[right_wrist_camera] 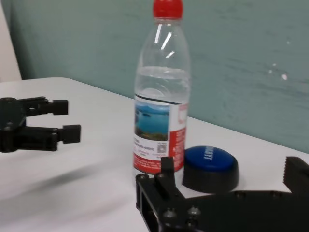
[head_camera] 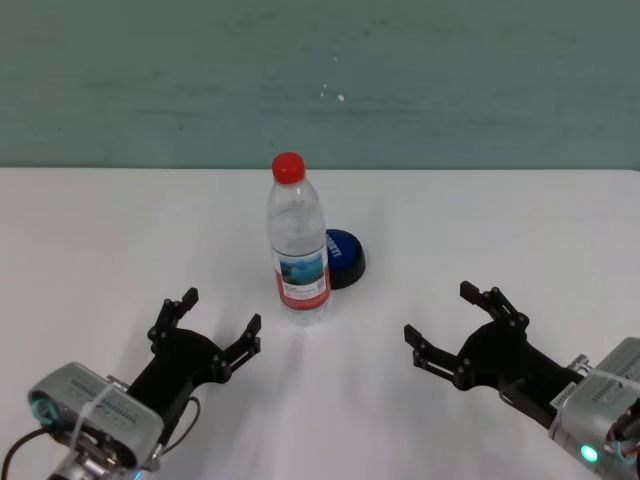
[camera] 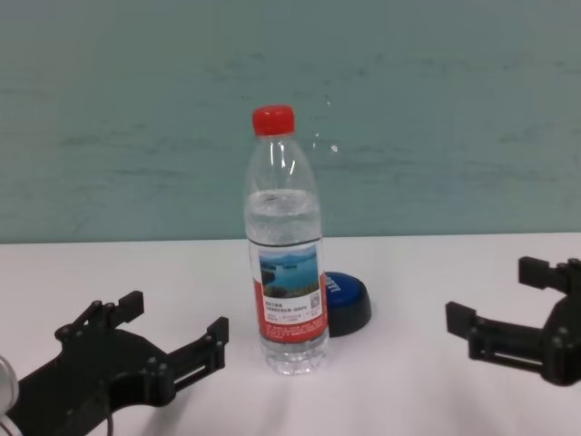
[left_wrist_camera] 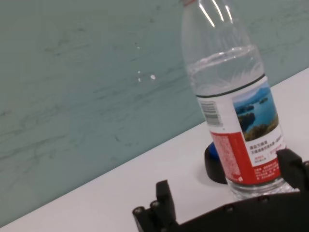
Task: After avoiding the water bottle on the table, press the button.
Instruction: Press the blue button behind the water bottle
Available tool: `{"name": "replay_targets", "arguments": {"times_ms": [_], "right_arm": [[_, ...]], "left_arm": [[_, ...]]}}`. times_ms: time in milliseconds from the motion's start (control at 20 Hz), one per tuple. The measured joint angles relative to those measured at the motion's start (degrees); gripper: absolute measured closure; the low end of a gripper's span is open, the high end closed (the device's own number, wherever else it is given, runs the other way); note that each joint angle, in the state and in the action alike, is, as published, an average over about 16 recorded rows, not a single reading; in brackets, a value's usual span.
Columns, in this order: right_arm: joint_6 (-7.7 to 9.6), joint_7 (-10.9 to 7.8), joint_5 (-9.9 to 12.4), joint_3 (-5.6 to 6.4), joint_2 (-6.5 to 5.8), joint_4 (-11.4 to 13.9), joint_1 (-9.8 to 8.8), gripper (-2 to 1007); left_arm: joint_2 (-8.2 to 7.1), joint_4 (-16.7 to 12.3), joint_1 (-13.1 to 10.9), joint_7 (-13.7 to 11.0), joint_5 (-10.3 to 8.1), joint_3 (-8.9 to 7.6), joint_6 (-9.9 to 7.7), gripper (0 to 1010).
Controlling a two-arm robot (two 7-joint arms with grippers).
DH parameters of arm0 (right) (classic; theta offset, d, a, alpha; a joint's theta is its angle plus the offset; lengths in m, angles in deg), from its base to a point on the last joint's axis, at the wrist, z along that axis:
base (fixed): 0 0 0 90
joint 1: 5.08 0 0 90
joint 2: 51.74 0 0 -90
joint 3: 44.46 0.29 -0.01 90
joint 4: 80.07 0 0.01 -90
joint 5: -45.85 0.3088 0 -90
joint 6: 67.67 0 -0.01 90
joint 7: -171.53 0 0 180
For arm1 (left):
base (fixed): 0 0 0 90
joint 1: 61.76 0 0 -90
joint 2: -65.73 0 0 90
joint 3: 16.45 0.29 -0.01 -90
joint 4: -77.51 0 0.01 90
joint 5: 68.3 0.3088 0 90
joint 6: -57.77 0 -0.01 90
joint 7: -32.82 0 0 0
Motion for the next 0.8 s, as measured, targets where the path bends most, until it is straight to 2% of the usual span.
{"name": "replay_targets", "arguments": {"times_ms": [400, 800], "right_arm": [[0.21, 0.15, 0.85, 1.06, 0.0, -1.87, 1.03, 1], [1.01, -0.41, 2.04, 1.12, 0.47, -4.88, 4.49, 1]], "left_arm": [[0.0, 0.0, 0.0, 0.0, 0.0, 0.0, 0.0, 10], [0.0, 0.0, 0.0, 0.0, 0.0, 0.0, 0.0, 10]]}}
